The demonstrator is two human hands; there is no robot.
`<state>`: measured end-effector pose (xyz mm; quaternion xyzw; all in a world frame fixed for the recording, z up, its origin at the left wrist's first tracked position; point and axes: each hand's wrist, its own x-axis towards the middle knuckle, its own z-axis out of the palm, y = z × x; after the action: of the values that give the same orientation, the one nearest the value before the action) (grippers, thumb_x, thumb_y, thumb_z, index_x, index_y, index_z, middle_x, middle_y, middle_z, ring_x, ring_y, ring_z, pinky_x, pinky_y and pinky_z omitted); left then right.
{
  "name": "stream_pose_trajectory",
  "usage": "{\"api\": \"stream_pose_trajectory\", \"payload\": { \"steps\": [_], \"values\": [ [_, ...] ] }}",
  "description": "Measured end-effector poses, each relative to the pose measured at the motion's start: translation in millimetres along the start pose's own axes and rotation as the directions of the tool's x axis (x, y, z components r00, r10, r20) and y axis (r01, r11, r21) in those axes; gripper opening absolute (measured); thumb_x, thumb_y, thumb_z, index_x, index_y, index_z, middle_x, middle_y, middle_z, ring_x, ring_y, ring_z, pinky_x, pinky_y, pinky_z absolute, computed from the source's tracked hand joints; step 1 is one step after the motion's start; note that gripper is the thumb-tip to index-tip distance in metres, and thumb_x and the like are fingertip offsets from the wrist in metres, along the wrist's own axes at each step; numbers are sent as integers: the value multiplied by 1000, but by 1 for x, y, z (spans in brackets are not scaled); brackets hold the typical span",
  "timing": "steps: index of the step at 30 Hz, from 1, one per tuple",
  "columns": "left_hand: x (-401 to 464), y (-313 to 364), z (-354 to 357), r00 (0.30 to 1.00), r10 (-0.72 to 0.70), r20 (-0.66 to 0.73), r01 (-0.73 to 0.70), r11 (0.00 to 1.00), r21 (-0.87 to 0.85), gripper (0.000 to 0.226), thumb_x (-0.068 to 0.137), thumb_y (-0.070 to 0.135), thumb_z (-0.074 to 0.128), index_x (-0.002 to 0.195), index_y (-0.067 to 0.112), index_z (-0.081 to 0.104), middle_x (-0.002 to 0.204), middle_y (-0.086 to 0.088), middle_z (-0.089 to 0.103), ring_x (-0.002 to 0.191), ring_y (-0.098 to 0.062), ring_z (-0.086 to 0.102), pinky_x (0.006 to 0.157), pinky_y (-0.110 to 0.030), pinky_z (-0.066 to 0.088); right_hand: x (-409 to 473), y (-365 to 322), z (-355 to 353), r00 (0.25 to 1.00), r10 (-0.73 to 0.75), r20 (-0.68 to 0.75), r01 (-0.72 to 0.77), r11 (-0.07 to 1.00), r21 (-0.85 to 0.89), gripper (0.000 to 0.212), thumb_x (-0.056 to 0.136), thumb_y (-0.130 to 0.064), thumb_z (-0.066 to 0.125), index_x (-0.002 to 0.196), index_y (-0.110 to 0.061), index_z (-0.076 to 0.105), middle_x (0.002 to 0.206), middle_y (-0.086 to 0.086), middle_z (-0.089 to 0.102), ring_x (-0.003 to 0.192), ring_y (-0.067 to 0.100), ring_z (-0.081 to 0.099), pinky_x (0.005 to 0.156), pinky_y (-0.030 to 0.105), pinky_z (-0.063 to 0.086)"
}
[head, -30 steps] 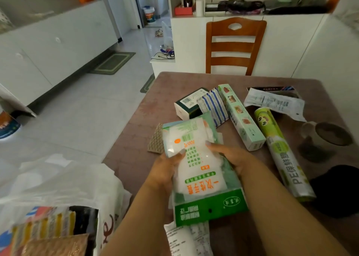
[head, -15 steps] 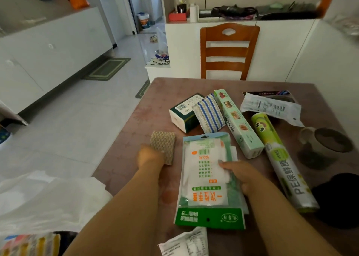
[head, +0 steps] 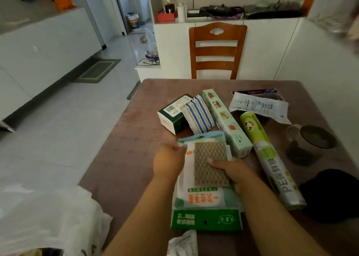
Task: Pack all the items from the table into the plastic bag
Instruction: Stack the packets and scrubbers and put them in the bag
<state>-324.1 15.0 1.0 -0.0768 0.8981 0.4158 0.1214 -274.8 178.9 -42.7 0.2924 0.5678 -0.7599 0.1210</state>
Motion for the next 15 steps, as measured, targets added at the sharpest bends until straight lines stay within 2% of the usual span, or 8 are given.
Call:
{"api": "stream_pose_trajectory", "payload": {
  "steps": [2,4,5,7,10,12,15],
  "values": [
    [20,25,-5,992,68,-107,-82,988,-131,28,92,31,59,97,5,66,80,-3,64,69,-18,60,68,-34,54,3,-2,-8,1000,-17,-6,17,1000,15,36,74,-12,79,107,-13,66,105,12,71,96,31,66,81,43,56],
    [45,51,-4,975,138,-175,-168,971,-168,37,91,23,60,123,5,56,104,-3,63,92,-20,63,80,-34,54,4,-2,-12,1000,-15,2,15,999,36,32,76,-10,77,106,-13,66,105,13,71,96,30,66,78,40,55],
    [58,61,-1,974,153,-170,-185,963,-196,46,91,22,60,133,7,49,117,-6,63,102,-22,63,86,-36,54,4,0,-12,1000,-12,4,11,999,36,31,76,-10,76,105,-13,66,106,13,71,97,30,66,79,40,55],
    [83,74,6,990,107,-94,-129,952,-277,57,90,20,61,142,12,39,131,-10,59,112,-28,62,93,-43,54,6,2,-13,1000,0,3,-1,999,32,32,76,-9,76,106,-12,66,108,14,70,101,32,65,84,43,54],
    [103,75,17,998,61,2,-58,963,-264,61,88,17,63,143,14,37,134,-10,58,116,-30,59,97,-44,51,10,3,-15,1000,17,-7,-17,999,27,40,73,-11,79,111,-11,66,112,15,70,105,34,64,95,51,50],
    [109,68,22,997,65,-31,-71,964,-255,48,86,15,65,132,14,52,125,-10,64,109,-29,64,94,-42,54,10,2,-14,1000,24,-7,-24,1000,13,44,72,-12,80,114,-10,65,113,14,69,106,34,63,96,51,49],
    [106,63,19,989,69,-132,-108,942,-317,20,89,16,60,107,11,68,98,-13,74,89,-29,71,83,-43,59,11,2,-13,999,33,-12,-33,999,14,41,72,-13,80,110,-11,65,111,13,69,104,33,64,91,47,52]
  ]
}}
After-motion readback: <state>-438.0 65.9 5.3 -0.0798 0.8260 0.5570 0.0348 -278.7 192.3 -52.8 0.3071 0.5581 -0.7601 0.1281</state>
